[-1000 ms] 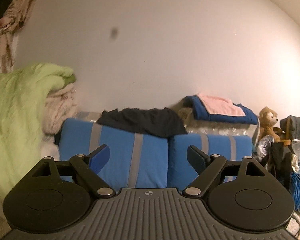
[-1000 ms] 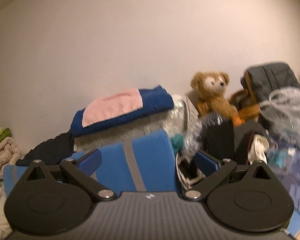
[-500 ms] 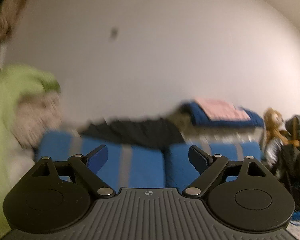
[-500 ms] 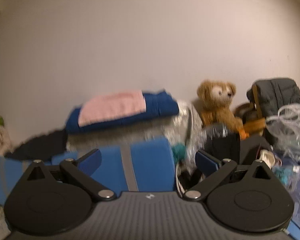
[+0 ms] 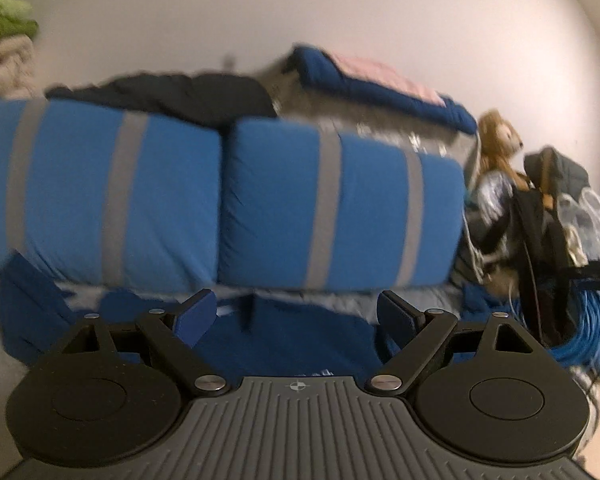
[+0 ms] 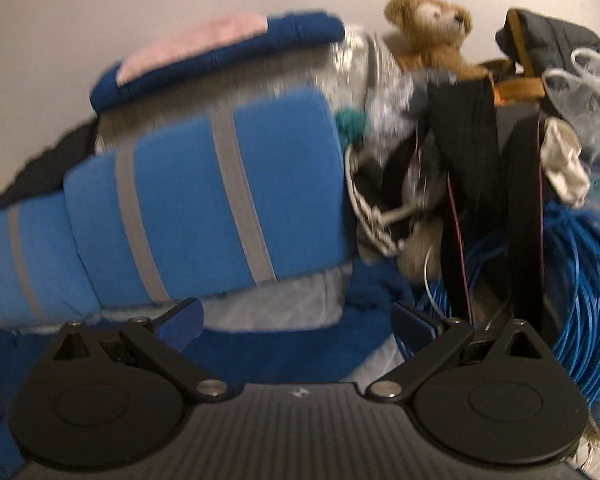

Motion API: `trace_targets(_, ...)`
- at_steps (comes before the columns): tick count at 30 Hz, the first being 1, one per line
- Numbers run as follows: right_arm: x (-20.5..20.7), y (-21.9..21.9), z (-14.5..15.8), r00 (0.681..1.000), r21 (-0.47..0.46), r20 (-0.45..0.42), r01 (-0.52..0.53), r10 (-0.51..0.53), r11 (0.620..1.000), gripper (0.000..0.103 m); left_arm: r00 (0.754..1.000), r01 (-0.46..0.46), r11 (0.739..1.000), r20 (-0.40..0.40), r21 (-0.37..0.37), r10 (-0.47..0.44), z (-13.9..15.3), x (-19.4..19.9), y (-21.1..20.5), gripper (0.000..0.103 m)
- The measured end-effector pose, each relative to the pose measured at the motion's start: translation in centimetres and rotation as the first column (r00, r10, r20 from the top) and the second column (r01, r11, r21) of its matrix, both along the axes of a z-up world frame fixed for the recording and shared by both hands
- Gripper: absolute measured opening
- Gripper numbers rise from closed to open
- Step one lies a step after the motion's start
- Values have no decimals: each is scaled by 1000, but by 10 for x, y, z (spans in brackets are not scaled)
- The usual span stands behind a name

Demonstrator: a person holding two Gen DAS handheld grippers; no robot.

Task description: Fold clothes

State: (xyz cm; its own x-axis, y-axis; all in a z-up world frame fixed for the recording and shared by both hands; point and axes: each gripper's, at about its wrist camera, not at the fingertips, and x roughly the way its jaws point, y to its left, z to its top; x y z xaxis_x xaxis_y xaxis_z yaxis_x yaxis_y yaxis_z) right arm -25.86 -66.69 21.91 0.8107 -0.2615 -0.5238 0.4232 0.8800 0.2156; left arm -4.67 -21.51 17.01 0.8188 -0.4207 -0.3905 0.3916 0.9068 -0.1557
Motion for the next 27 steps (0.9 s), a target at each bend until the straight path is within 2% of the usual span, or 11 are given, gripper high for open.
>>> trace_targets(6,21,-4,-48,998,27,-66,-9,11,1000,101,996,38,999,-75,-12,-39,-52,14,-18,88)
trace_targets(9,30,-9,-70,996,40,-92,-4,7,999,101,995,68,998,-68,8,-68,-70,15,-22,88)
trace_targets(11,37,-13,-84,994,41,-107,1,3,999,101,997,69,997,-35,27,-68,-76,12,-21,88)
trace_targets(17,56,-30,-122,992,65,-123,41,-33,997,101,997,71,995,-1,75,-71,-79,9,-23,88)
trace_targets(21,69,-42,-145,992,90,-106,75,-66,993,101,996,89,992,-15,83,-89,-83,15,-28,88)
trace_targets(23,76,-50,-157,992,127,-92,100,-89,987,100,995,97,992,-36,86,-94,-86,19,-30,88)
trace_targets(27,87,-68,-182,984,241,-55,176,-168,954,92,993,104,992,-65,78,-99,-88,24,-31,88)
